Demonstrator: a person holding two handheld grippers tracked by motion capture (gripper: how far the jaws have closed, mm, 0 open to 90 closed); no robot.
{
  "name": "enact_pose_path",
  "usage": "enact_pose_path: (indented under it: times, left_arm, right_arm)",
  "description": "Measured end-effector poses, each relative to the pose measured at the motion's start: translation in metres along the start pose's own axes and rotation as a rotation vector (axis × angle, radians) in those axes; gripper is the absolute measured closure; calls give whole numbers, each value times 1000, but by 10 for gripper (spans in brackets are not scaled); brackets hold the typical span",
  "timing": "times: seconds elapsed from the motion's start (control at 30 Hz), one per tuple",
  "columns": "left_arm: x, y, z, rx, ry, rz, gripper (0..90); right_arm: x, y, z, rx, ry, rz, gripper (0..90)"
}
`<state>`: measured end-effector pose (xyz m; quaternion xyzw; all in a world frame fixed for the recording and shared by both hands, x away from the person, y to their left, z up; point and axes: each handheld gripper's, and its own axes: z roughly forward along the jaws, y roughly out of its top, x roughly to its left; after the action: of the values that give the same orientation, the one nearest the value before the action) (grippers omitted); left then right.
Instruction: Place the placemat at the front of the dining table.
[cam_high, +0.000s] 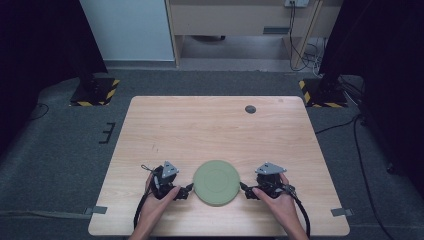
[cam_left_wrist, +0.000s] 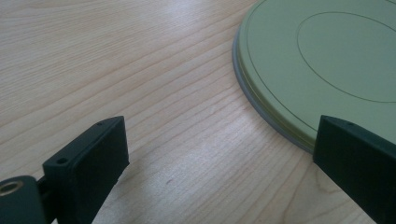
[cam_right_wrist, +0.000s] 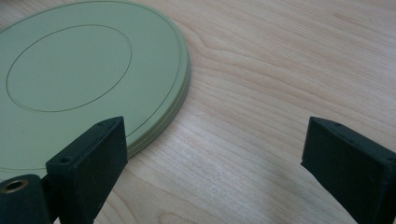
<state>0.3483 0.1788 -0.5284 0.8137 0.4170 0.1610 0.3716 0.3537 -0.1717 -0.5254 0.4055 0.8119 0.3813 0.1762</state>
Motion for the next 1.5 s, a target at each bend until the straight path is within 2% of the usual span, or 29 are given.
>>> enact_pose_path:
  times: [0.6, 1.1, 1.23, 1.5]
  left_arm:
    - [-5, 0, 5, 4, -7, -8, 25]
    - [-2, 2, 8, -5, 29, -24, 6]
    - [-3, 3, 9, -13, 45, -16, 8]
    - [-1, 3, 4, -25, 22, -35, 32]
  right_arm:
    - [7, -1, 7, 23, -9, -6, 69]
    - [8, 1, 10, 15, -45, -2, 53]
    - [7, 2, 11, 12, -55, 2, 54]
    - [9, 2, 8, 2, -48, 2, 74]
